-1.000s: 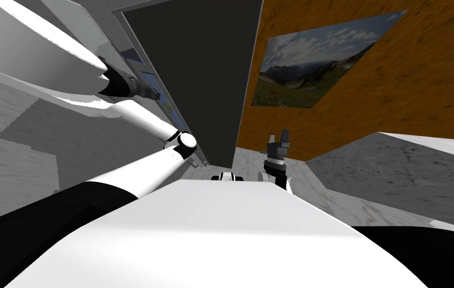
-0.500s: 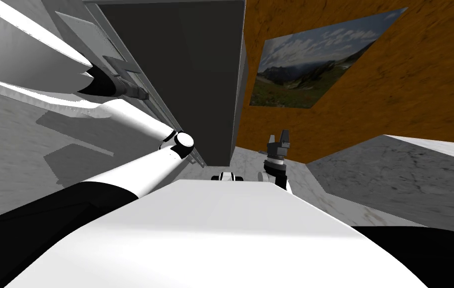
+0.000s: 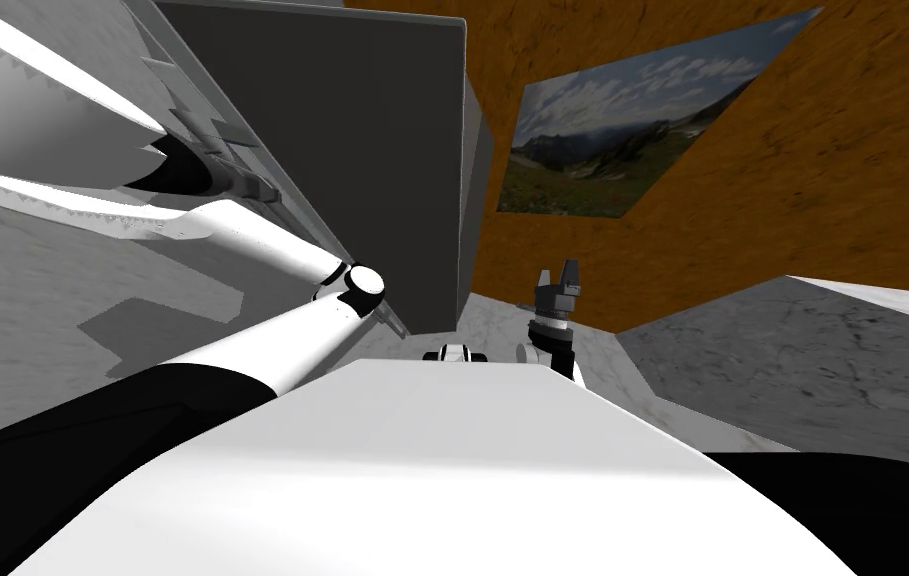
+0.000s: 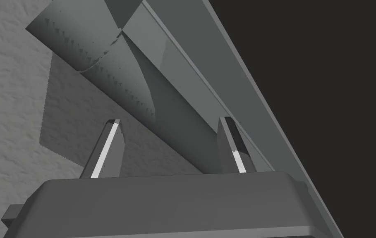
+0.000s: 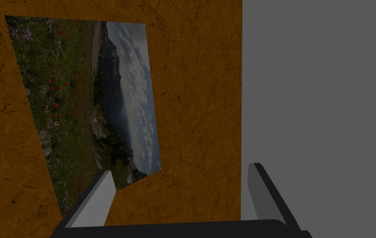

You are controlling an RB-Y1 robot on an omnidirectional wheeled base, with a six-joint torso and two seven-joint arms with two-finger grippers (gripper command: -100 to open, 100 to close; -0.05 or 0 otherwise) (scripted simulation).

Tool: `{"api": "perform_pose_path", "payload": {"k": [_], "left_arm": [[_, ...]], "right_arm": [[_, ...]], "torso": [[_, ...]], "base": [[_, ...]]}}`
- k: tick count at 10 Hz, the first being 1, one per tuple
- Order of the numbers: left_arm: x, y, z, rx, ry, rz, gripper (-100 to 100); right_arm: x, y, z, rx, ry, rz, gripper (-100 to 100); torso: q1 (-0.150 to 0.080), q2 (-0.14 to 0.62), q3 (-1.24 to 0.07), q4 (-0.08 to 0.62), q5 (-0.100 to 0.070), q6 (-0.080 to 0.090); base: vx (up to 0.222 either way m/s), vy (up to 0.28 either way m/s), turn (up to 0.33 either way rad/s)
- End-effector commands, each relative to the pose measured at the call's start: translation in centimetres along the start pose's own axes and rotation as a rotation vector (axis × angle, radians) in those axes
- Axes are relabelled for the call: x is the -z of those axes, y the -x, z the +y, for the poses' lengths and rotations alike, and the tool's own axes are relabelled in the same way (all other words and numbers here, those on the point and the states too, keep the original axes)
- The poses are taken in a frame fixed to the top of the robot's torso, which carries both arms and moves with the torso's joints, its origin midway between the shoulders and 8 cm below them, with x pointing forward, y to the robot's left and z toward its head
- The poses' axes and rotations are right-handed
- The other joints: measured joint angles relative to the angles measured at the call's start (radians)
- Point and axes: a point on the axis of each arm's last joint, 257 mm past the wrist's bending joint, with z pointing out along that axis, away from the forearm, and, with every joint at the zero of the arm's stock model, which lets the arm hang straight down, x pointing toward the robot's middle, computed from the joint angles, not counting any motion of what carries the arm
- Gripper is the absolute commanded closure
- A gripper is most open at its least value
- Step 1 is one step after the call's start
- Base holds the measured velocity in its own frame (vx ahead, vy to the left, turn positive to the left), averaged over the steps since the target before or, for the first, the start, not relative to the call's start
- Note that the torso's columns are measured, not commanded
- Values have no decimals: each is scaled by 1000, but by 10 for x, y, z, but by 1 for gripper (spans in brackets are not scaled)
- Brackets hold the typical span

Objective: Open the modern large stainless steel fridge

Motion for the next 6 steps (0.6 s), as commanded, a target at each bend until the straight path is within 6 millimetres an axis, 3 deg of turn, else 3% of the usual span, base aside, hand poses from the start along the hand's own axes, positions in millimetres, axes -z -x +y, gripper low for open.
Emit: {"api": "perform_pose_path", "payload": {"k": [1,6], "left_arm": [[5,14,-21,2,-58,-41,100],[21,45,-62,13,-176,-124,100]], "right_arm": [[0,0,0,0,0,0,0],[0,0,0,0,0,0,0]], "torso": [[1,2,1,1,0,-1],[1,-1,-2,1,-2,0]], "base": [[-38,-216,114],[-39,-227,113]]}}
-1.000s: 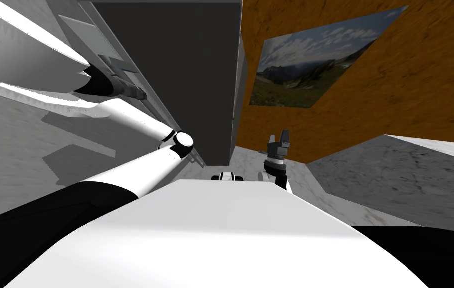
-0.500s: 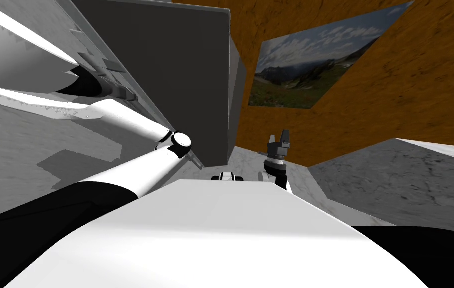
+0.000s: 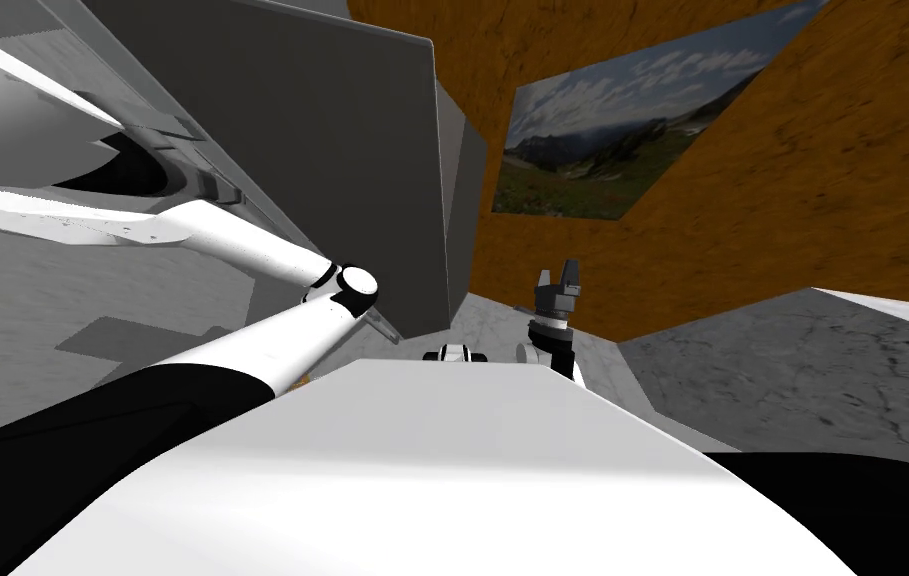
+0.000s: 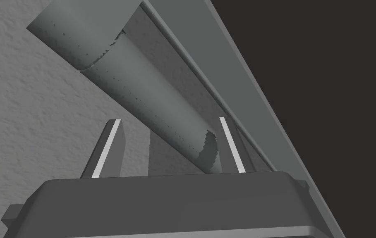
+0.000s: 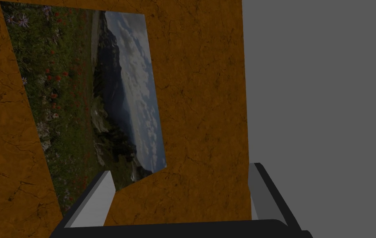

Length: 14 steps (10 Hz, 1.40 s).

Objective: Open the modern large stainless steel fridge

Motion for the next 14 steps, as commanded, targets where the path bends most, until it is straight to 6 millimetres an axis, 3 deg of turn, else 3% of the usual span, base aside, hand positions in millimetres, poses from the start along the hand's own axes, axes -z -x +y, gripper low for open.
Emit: {"api": "perform_pose_path", "payload": {"k": [1,2,4,6,9,10,11,12,14], "left_arm": [[2,4,-9,2,-24,-15,100],[-5,-4,-40,5,-56,24,100],[-22,2,-44,0,-49,25,100],[-30,-2,-45,-66,-60,28,100],[-28,-8,-58,-102,-113,47,100],[-33,-15,-84,-87,-136,88,100],[-39,-20,-87,-83,-133,110,100],[-49,-11,-87,-96,-129,96,100],[-57,-12,-90,-153,-152,94,100]], "right_arm": [[0,0,0,0,0,0,0],[0,0,0,0,0,0,0],[0,0,0,0,0,0,0],[0,0,0,0,0,0,0],[0,0,0,0,0,0,0],[0,0,0,0,0,0,0],[0,0,0,0,0,0,0],[0,0,0,0,0,0,0],[0,0,0,0,0,0,0]], "torso": [[-3,2,2,0,0,-1],[1,0,0,0,-1,3],[-9,4,1,3,-8,2],[-5,2,0,4,-8,-1],[1,5,4,2,1,-2],[2,6,5,2,3,-2],[-3,10,7,2,2,-1],[-2,11,8,3,2,-3],[6,-1,1,-1,5,-2]], "base": [[-35,-119,71],[-136,-150,-188],[-122,-97,-65],[5,-1,3],[14,12,-3],[-104,-96,-261],[-163,-127,-109],[-95,-97,34],[-7,-24,12]]}}
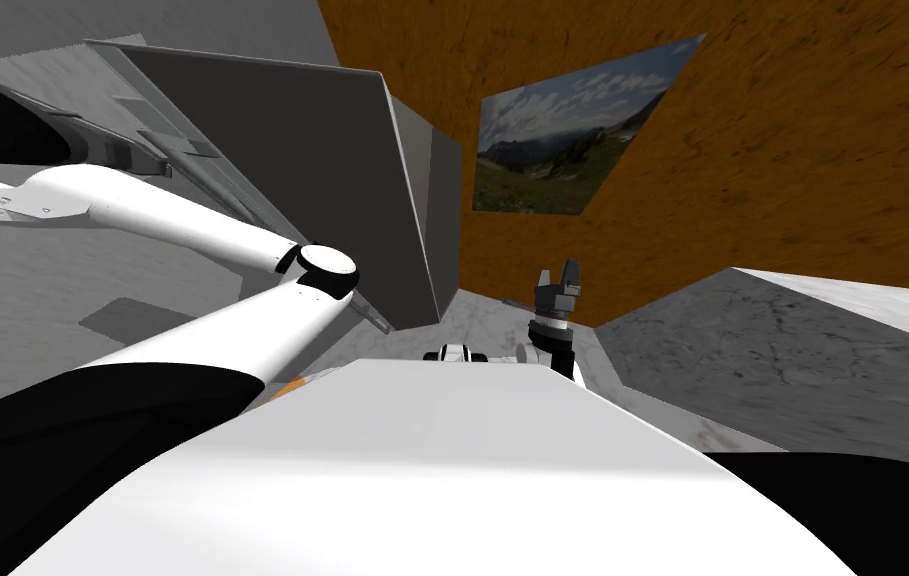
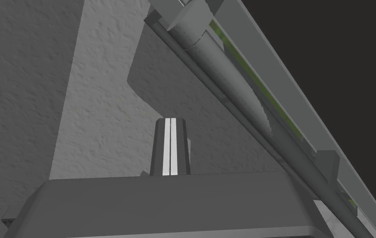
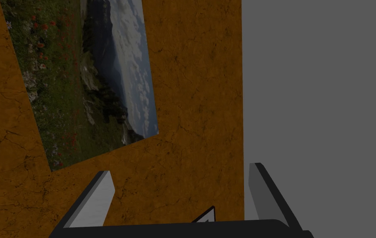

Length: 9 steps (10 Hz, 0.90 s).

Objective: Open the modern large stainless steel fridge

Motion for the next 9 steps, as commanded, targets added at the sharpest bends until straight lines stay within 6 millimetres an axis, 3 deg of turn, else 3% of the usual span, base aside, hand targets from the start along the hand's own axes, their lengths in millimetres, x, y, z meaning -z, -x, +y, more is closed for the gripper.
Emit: {"api": "perform_pose_path", "payload": {"k": [1,4,5,6,9], "left_arm": [[-6,0,-12,-74,-54,8,100],[-18,-2,-47,-28,-111,65,100],[-27,8,-43,-40,-104,49,100],[-35,6,-37,-74,-99,49,100],[-33,4,-57,-133,-180,48,100]], "right_arm": [[0,0,0,0,0,0,0],[0,0,0,0,0,0,0],[0,0,0,0,0,0,0],[0,0,0,0,0,0,0],[0,0,0,0,0,0,0]], "torso": [[1,-2,-2,-1,1,0],[-10,10,6,3,-3,1],[-10,13,8,4,-4,0],[-6,8,5,3,-2,0],[0,0,0,0,0,0]], "base": [[15,15,-4],[-71,-62,-108],[-86,-92,-9],[-26,-57,17],[11,4,-1]]}}
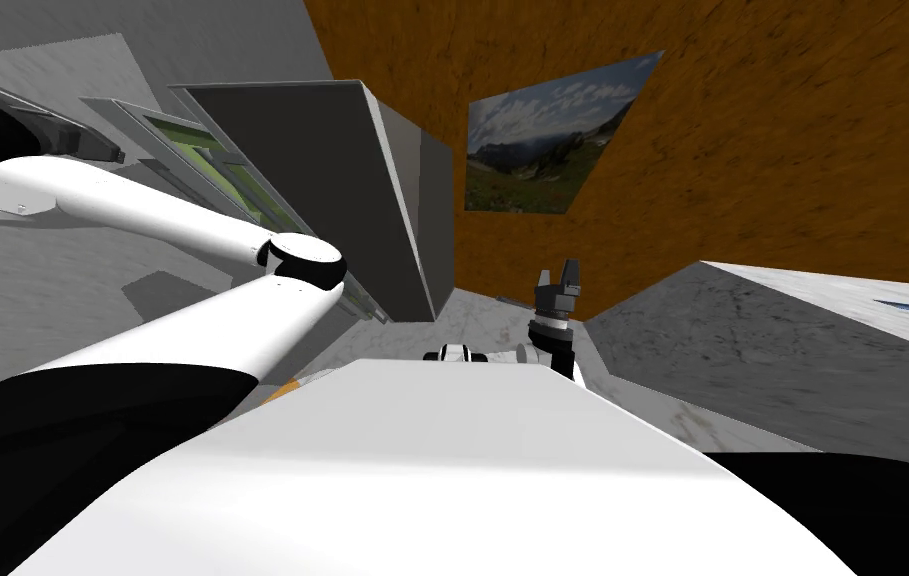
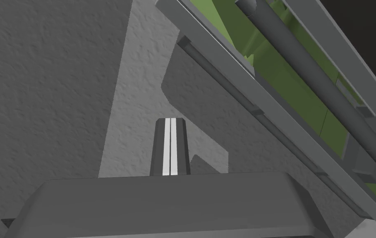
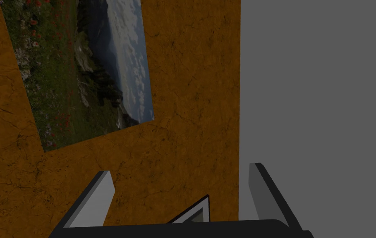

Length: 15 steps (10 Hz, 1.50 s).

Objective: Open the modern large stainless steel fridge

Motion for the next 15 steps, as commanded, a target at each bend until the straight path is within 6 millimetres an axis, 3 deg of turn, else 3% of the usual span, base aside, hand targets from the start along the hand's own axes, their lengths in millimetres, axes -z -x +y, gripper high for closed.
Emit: {"api": "perform_pose_path", "payload": {"k": [1,3,4,8,9,11,12,15], "left_arm": [[-8,8,-35,25,-77,22,100],[-23,15,-24,32,-66,24,100],[-28,14,-21,4,-71,22,100],[-25,19,-45,-53,-167,0,100],[-30,30,-70,2,-209,10,100],[-44,37,-56,21,-200,6,100],[-49,36,-52,-6,-201,2,100],[-45,43,-71,-58,-276,-34,100]], "right_arm": [[0,0,0,0,0,0,0],[0,0,0,-1,0,0,0],[0,0,0,0,0,0,0],[0,0,0,0,0,0,0],[0,0,0,0,0,0,0],[0,0,0,-1,0,0,0],[0,0,0,0,0,0,0],[0,0,0,0,0,0,0]], "torso": [[-2,3,2,1,-1,0],[-12,11,8,4,-4,0],[-6,8,6,3,-2,0],[-3,2,2,1,-1,0],[-5,4,3,1,-2,0],[-12,11,8,4,-5,0],[-5,7,5,3,-2,-1],[0,0,0,0,0,0]], "base": [[-63,-99,-190],[-99,-124,-68],[-39,-40,9],[1,14,0],[-107,-109,-234],[-105,-135,-51],[-19,-34,23],[15,15,-3]]}}
